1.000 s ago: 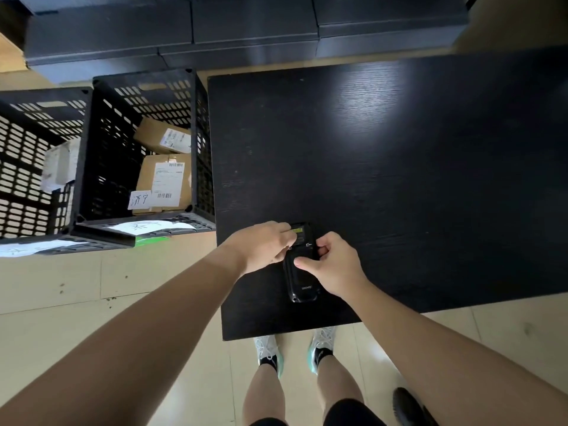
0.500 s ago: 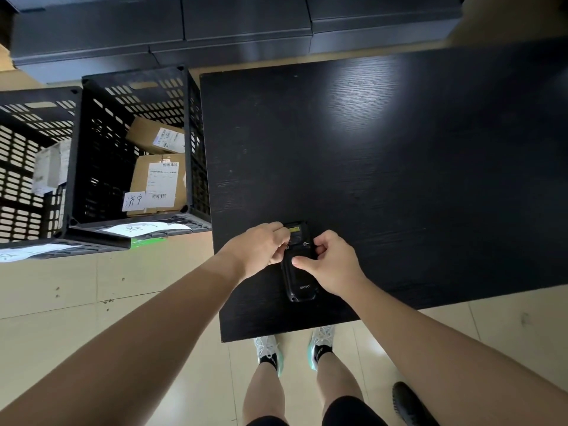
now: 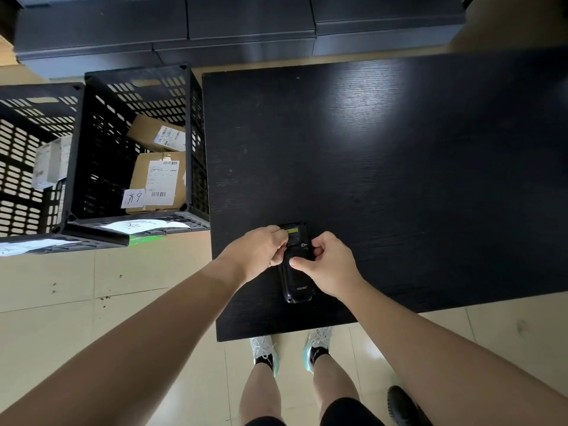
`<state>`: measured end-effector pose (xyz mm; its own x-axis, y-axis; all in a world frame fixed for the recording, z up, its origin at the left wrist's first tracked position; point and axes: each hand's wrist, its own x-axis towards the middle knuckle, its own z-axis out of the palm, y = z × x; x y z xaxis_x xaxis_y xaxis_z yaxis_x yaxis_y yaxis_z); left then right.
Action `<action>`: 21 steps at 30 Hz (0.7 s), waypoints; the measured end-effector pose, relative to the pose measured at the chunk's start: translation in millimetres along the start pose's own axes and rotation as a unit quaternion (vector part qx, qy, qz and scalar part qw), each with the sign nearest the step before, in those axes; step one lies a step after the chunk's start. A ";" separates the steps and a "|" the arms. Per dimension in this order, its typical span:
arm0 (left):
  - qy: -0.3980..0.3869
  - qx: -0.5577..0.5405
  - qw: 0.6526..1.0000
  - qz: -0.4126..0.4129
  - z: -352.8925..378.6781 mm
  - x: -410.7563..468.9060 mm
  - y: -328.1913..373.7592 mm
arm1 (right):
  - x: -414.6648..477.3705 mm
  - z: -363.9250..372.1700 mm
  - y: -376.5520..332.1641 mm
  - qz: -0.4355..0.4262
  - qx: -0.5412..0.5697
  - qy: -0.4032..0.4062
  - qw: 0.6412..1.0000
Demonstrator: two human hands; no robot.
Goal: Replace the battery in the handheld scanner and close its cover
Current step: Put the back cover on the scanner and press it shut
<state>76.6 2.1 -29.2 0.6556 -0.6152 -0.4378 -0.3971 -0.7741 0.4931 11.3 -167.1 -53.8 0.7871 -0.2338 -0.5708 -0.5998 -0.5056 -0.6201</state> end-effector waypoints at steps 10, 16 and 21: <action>0.104 -0.117 0.980 -0.119 26.2 -5.5 11.3 | -0.3 -0.5 -1.2 -0.004 -0.016 0.000 1.000; 0.151 -0.176 0.960 -0.157 37.4 -13.0 11.6 | -1.8 -1.9 -3.3 -0.005 -0.015 -0.002 1.000; 0.225 -0.325 0.884 -0.249 60.0 -36.2 34.2 | -7.0 -4.0 -3.5 -0.017 -0.026 0.003 1.000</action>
<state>0.7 -11.1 -41.6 0.8923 0.0135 -0.4513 0.3705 -0.5931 0.7148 8.5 -167.0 -45.5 0.8078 -0.2208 -0.5465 -0.5647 -0.5557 -0.6102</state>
